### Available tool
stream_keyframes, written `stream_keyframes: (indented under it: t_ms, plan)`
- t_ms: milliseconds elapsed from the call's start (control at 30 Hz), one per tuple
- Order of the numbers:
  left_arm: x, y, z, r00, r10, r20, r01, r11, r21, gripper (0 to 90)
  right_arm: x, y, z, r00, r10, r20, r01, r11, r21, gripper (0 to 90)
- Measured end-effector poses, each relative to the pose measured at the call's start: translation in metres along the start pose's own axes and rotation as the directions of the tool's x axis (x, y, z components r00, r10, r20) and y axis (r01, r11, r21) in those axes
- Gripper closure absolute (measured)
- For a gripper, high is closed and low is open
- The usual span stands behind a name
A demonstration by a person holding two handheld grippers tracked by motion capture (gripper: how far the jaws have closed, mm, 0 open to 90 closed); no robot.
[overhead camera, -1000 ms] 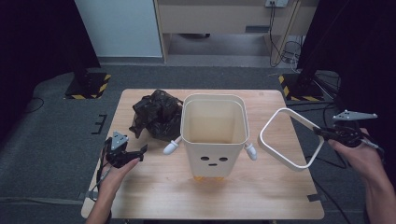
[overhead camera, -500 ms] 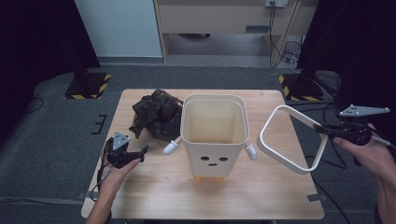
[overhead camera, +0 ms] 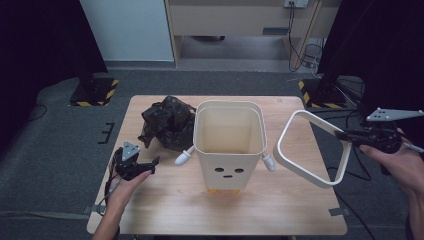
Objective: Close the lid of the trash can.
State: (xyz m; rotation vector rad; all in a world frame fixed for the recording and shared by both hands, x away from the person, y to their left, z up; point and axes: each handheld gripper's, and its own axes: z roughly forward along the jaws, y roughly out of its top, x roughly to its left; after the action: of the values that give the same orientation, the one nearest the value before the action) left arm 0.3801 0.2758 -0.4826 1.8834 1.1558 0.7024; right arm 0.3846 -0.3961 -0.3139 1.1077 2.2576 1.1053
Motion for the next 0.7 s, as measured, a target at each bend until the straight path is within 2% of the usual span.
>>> stream_keyframes:
  t_ms: [300,533,700]
  plan:
    - [-0.002,0.001,0.0,1.0,0.009,0.004,-0.009,0.9999,0.009,6.1,0.006,0.012,-0.016,0.9991,-0.03,-0.029,0.029,0.999,-0.035,80.3]
    - [-0.007,0.002,0.0,0.9995,0.031,0.006,-0.031,0.9993,0.021,6.0,0.009,0.021,-0.026,0.9976,-0.032,-0.062,0.028,0.9975,-0.065,80.4]
    - [-0.008,0.002,0.001,0.9995,0.031,0.005,-0.031,0.9993,0.022,6.0,0.01,0.027,-0.03,0.9963,-0.037,-0.077,0.032,0.997,-0.07,80.4]
